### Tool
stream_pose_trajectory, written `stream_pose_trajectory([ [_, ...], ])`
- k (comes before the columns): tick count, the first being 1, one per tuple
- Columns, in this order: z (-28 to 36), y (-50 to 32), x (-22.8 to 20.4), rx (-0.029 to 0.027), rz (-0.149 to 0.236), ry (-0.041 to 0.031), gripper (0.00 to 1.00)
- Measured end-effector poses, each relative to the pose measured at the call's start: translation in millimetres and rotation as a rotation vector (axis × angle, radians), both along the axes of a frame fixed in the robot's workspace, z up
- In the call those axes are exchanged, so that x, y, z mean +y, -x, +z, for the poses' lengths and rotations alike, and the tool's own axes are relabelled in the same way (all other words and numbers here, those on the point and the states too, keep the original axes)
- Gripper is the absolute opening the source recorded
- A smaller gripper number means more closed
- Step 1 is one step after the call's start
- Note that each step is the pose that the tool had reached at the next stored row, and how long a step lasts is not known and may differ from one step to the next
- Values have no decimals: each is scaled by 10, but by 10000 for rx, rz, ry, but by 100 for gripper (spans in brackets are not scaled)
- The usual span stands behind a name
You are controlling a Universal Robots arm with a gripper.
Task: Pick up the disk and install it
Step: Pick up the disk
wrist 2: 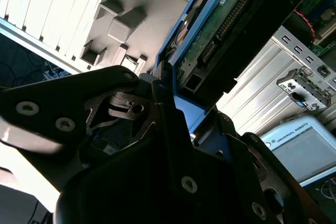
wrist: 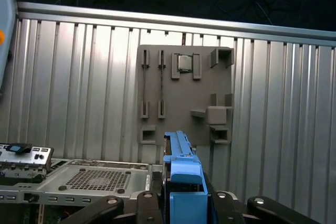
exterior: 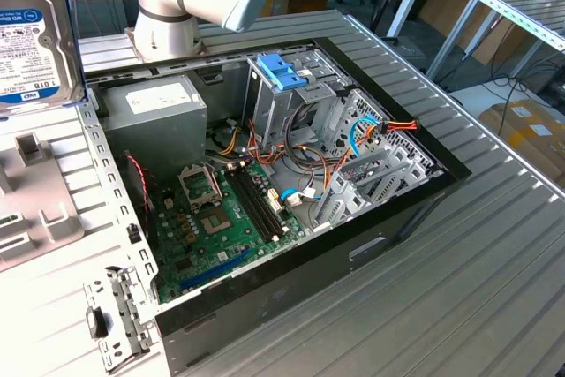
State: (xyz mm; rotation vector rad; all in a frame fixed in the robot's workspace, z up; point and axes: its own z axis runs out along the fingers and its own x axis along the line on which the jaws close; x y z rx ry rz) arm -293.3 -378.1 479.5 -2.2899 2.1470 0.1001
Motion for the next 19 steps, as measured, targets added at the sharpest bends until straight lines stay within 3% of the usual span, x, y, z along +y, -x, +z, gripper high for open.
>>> stream_pose_trajectory([
  [19, -14, -95, -36, 0, 0, 0, 37],
])
